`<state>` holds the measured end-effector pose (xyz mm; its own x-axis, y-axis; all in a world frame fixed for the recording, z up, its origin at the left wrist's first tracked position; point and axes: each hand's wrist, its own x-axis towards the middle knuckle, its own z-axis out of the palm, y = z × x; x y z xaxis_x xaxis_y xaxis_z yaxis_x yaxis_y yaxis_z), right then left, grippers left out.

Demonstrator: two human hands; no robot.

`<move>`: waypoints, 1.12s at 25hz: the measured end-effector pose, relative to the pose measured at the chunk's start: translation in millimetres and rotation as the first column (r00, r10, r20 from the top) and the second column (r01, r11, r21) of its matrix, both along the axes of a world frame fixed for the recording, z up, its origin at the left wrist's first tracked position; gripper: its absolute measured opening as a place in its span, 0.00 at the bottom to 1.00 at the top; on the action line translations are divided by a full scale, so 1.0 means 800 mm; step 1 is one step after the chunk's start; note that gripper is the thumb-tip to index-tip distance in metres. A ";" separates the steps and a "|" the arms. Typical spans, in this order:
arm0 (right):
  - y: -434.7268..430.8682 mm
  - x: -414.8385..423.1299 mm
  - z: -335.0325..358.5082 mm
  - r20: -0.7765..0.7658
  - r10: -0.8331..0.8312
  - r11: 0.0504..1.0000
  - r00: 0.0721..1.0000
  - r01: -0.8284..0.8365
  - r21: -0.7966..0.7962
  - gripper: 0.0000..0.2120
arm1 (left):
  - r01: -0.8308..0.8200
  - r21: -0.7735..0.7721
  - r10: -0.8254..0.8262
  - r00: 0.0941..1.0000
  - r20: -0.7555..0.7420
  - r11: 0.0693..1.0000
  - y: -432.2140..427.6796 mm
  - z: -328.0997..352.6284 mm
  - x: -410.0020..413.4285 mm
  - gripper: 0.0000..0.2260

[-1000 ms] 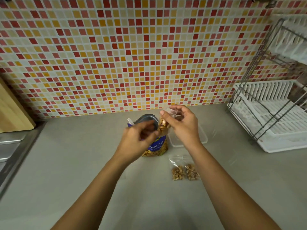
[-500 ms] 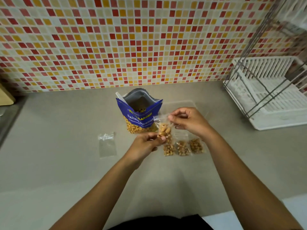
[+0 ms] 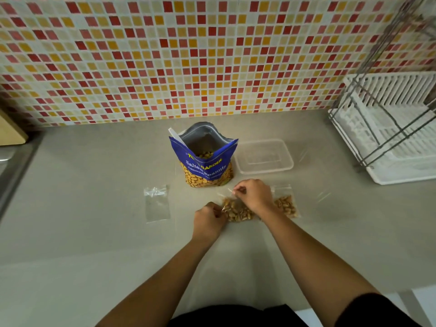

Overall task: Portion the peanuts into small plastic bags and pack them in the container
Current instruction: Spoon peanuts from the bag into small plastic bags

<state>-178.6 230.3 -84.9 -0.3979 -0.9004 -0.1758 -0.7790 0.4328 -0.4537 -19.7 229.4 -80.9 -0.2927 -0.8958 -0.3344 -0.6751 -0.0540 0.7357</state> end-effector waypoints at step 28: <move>0.022 0.166 -0.040 -0.012 0.384 0.922 0.923 -0.383 0.051 0.50 | 0.000 -0.027 0.003 0.990 0.142 1.000 -0.164 0.017 0.155 0.03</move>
